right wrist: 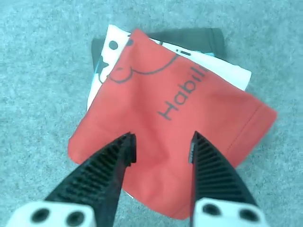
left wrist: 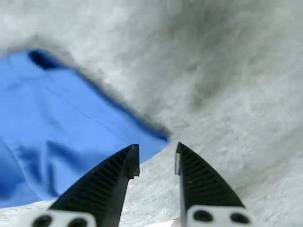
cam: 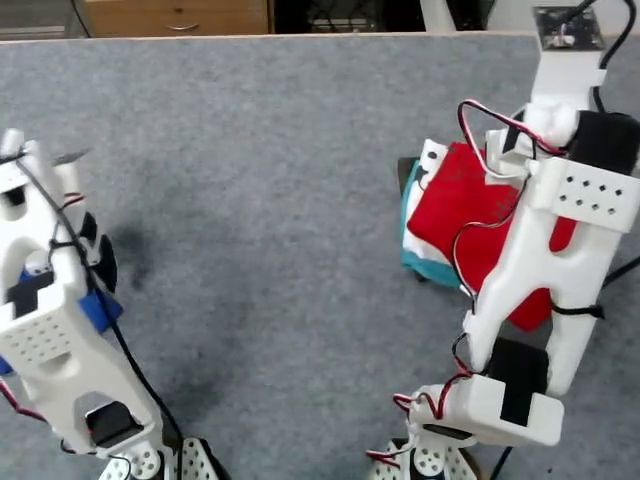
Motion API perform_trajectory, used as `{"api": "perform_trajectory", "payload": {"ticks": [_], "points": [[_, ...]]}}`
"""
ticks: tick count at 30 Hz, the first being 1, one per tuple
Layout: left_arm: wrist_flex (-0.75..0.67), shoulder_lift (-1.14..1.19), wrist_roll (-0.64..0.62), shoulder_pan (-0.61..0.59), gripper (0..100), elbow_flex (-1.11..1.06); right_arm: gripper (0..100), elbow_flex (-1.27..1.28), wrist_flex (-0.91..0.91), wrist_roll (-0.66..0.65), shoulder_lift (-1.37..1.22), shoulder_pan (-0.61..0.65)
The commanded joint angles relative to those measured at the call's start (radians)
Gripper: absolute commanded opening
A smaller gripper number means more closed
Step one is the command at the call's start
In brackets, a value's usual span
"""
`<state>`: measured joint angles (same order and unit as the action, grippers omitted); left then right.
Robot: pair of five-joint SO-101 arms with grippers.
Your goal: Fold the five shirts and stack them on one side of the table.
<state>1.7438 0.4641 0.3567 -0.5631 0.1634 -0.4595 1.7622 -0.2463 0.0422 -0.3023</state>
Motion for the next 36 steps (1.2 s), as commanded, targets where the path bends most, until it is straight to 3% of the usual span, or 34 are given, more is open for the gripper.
{"api": "perform_trajectory", "payload": {"ticks": [1, 8, 14, 17, 22, 25, 28, 30, 34, 36], "points": [[0.015, -0.077, 0.049, 0.001, 16, -0.03, 18.7, 0.008, 0.005, -0.005, 0.047, -0.011], [0.011, -0.055, 0.048, 0.039, 16, -0.176, 18.7, 0.002, 0.005, -0.005, 0.047, -0.003], [-0.126, -0.051, -0.026, 0.041, 15, -0.3, 18.7, 0.002, 0.005, -0.005, 0.048, -0.008], [-0.158, -0.051, -0.066, 0.042, 10, -0.312, 18.7, 0.002, 0.005, -0.005, 0.048, -0.006], [-0.144, -0.068, -0.08, 0.048, 5, -0.303, 18.7, 0.005, 0.005, -0.005, 0.048, -0.002], [-0.052, -0.133, -0.072, 0.035, 6, -0.257, 18.7, 0.015, 0.005, -0.005, 0.047, 0.049], [0.006, -0.27, -0.043, -0.042, 6, -0.186, 18.7, 0.031, 0.005, 0.009, 0.044, 0.16], [0.012, -0.365, -0.011, -0.131, 8, -0.159, 18.7, 0.059, 0.005, 0.101, 0.039, 0.284], [0.012, -0.511, 0.043, -0.378, 18, -0.159, 18.8, 0.156, 0.002, 0.288, -0.022, 0.646], [0.012, -0.555, 0.06, -0.524, 18, -0.157, 18.8, 0.176, -0.041, 0.362, -0.097, 0.83]]}}
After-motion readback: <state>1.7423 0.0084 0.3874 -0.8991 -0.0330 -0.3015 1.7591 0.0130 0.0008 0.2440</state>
